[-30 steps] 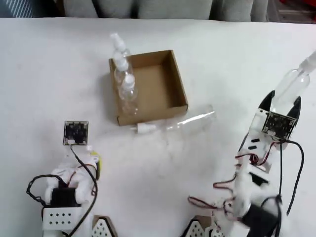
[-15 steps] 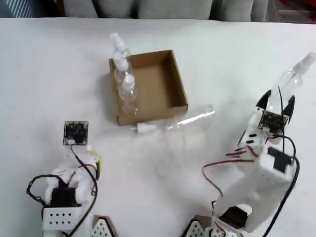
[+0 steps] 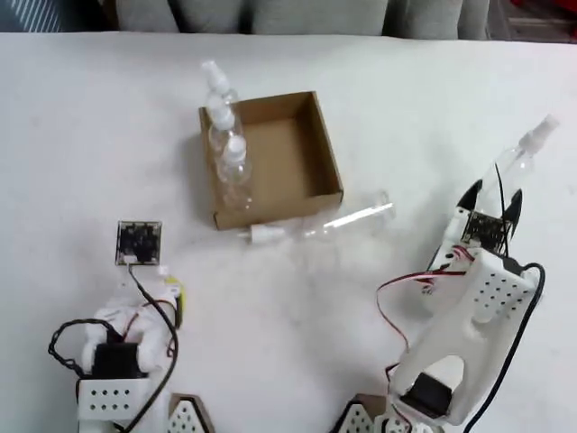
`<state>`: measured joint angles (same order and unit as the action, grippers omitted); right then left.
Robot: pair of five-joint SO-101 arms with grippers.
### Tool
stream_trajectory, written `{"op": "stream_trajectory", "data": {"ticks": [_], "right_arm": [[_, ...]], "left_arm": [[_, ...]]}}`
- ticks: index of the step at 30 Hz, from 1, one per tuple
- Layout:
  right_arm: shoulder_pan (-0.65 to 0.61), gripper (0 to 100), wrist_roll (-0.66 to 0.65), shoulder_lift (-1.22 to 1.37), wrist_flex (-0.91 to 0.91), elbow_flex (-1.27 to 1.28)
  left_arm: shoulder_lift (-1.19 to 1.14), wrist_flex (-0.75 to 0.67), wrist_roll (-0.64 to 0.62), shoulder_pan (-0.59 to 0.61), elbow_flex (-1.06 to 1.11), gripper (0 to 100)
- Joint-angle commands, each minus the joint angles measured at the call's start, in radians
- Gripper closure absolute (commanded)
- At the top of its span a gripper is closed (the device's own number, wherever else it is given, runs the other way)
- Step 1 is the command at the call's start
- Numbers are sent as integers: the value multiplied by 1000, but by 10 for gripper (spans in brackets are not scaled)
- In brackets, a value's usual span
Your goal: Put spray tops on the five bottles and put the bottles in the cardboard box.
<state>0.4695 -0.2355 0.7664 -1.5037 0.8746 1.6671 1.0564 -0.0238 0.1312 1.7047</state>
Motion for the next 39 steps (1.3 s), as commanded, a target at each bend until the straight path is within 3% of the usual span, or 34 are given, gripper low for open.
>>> {"op": "stream_trajectory", "data": {"ticks": [1,19,26,33,39], "right_arm": [[1,983,-12,7,-16,-20],[2,984,-14,99,-22,26],[8,984,-3,90,-137,38],[8,984,40,-105,-139,133],[7,984,115,-430,110,273]], "left_arm": [[8,-37,14,-13,-5,921],[8,-37,14,-13,-5,921],[12,-37,14,-10,-5,921],[12,-123,3,1,-5,921],[7,-60,-15,28,-104,976]]}}
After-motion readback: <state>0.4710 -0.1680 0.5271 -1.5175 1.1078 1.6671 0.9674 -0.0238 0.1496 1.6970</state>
